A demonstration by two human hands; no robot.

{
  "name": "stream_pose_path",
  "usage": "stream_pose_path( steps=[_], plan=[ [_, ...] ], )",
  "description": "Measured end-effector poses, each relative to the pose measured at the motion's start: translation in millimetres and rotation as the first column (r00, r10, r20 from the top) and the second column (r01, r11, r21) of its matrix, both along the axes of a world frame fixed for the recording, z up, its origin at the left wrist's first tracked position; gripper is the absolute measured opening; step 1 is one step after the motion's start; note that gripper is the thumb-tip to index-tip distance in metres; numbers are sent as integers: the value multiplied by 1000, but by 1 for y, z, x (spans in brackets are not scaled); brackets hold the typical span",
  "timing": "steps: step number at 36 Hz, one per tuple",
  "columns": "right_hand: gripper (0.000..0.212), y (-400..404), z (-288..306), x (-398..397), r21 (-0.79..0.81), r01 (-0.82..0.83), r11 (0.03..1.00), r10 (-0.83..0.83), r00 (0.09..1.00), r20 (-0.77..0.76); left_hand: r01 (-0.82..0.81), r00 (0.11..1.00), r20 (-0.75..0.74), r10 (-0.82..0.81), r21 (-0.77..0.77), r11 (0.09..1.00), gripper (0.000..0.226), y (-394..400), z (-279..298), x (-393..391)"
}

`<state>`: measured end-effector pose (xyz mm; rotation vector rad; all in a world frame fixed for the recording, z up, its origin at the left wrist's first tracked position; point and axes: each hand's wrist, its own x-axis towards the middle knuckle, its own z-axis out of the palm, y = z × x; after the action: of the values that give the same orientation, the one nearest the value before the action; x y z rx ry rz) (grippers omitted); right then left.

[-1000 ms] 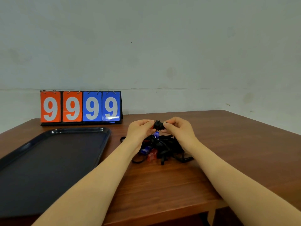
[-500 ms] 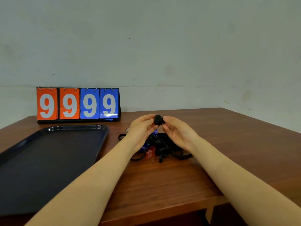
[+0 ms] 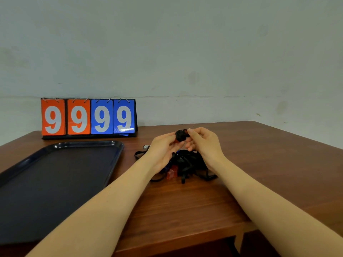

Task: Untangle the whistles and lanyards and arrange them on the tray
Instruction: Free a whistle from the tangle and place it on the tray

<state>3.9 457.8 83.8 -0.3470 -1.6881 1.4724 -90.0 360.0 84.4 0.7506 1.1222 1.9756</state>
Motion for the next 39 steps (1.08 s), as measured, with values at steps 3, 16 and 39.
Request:
stream_pose_path(
  steps=[3, 16, 39],
  plan=[
    [16, 1, 0, 1, 12, 17, 1000, -17, 1000, 11, 45, 999, 1, -45, 8, 999, 26, 0, -1, 2],
    [15, -5, 3, 3, 86, -38, 996, 41, 998, -36, -2, 999, -42, 7, 123, 992, 27, 0, 1, 5],
    [11, 1, 1, 2, -159, -305, 939, 291, 951, -107, -227, 923, -362, 131, -238, 944, 34, 0, 9, 15]
  ],
)
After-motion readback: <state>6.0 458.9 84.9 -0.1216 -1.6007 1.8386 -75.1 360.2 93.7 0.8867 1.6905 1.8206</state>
